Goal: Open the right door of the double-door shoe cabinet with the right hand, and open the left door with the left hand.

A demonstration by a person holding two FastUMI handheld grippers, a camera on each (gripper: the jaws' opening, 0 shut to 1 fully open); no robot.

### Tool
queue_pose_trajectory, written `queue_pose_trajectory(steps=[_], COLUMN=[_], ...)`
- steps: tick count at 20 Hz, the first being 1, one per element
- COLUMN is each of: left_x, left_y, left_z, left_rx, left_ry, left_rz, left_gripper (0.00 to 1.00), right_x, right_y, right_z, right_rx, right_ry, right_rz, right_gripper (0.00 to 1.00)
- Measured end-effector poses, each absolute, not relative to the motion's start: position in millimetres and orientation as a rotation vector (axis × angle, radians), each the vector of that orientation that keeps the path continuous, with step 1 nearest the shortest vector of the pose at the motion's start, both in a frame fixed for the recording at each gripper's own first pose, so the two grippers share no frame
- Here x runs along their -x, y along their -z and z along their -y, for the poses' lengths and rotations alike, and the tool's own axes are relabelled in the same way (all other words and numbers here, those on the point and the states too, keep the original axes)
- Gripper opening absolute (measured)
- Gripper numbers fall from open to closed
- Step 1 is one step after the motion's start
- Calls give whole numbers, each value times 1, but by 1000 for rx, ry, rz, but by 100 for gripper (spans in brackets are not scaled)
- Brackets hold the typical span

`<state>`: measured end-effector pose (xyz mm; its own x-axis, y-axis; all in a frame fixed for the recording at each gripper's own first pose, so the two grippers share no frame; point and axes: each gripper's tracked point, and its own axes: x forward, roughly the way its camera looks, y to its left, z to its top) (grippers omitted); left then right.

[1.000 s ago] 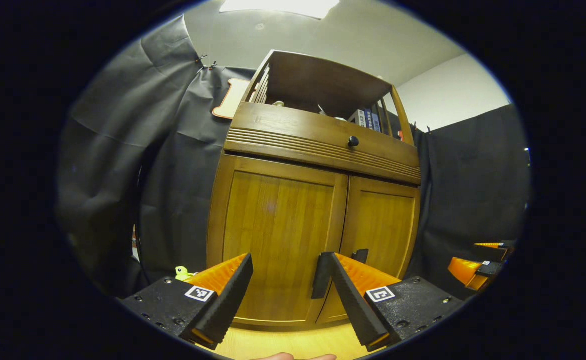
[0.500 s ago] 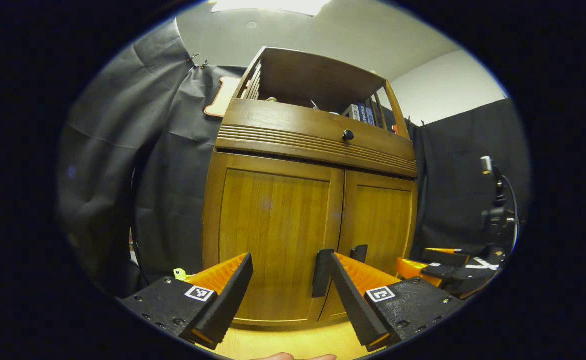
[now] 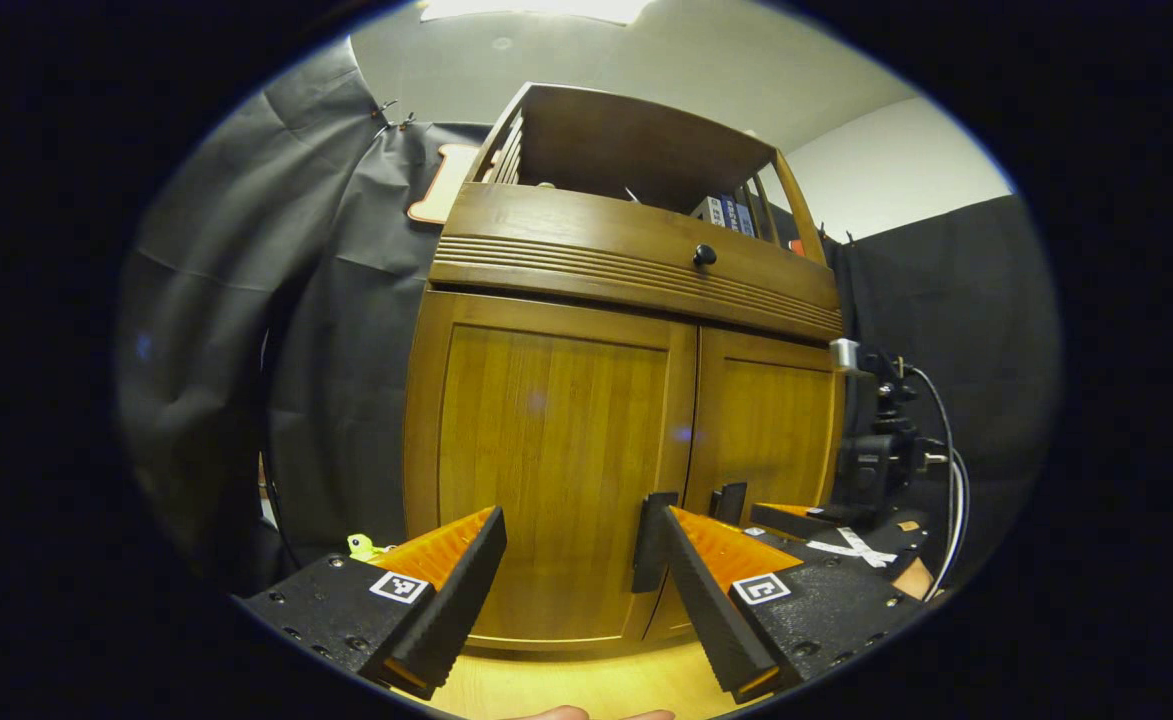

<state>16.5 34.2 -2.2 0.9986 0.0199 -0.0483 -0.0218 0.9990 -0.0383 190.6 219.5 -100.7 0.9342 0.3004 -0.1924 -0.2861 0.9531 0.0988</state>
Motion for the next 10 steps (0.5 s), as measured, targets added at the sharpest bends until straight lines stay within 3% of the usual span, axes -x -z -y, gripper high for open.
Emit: queue_pose_trajectory(steps=[4, 5, 10], left_x=[-20, -20, -22], left_y=[7, 8, 8], left_z=[-35, -36, -39], left_rx=[47, 45, 42], left_ry=[-20, -23, -35], left_rz=[-66, -70, -66], left_gripper=[90, 90, 90], right_x=[-185, -185, -182], right_y=[105, 107, 101], right_z=[-228, -228, -231], right_rx=[-87, -83, -82], right_ry=[-334, -342, -409], right_rz=[-247, -260, -264], right_gripper=[18, 23, 23])
